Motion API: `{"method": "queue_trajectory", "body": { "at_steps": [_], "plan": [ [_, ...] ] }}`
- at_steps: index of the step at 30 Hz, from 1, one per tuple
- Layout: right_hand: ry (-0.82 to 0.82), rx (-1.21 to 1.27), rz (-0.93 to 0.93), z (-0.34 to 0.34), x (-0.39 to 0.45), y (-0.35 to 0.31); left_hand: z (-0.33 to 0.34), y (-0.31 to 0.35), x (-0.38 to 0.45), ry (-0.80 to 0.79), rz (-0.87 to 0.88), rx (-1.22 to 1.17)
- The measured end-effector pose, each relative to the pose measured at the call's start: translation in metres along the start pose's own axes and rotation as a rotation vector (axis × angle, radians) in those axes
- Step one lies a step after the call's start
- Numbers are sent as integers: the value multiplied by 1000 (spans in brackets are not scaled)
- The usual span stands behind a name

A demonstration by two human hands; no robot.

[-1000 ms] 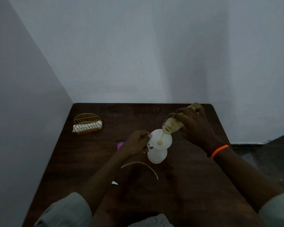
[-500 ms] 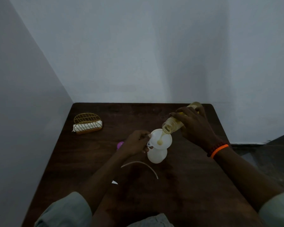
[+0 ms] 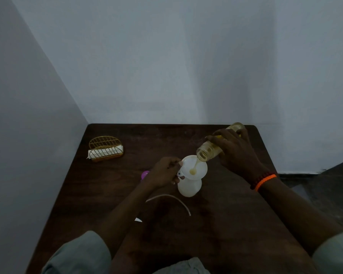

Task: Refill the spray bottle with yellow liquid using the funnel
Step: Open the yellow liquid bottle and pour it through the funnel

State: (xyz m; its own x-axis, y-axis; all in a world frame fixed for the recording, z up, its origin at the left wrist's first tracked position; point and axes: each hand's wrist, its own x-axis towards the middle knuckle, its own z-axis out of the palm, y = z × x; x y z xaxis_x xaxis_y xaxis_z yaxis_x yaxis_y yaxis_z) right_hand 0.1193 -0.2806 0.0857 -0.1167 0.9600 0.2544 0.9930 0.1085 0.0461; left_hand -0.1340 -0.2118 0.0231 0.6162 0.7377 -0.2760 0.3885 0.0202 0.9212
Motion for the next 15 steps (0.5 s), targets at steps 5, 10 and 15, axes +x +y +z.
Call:
{"method": "queue_trajectory", "body": {
  "at_steps": [5, 10, 15],
  "plan": [
    [7, 6, -1, 0, 1, 0, 0, -1, 0, 0, -9, -11],
    [13, 1, -5, 1, 2, 0, 0, 0, 0, -5, 4, -13],
    [30, 3, -15, -1, 2, -1, 0, -1, 1, -5, 18, 6]
  ]
}}
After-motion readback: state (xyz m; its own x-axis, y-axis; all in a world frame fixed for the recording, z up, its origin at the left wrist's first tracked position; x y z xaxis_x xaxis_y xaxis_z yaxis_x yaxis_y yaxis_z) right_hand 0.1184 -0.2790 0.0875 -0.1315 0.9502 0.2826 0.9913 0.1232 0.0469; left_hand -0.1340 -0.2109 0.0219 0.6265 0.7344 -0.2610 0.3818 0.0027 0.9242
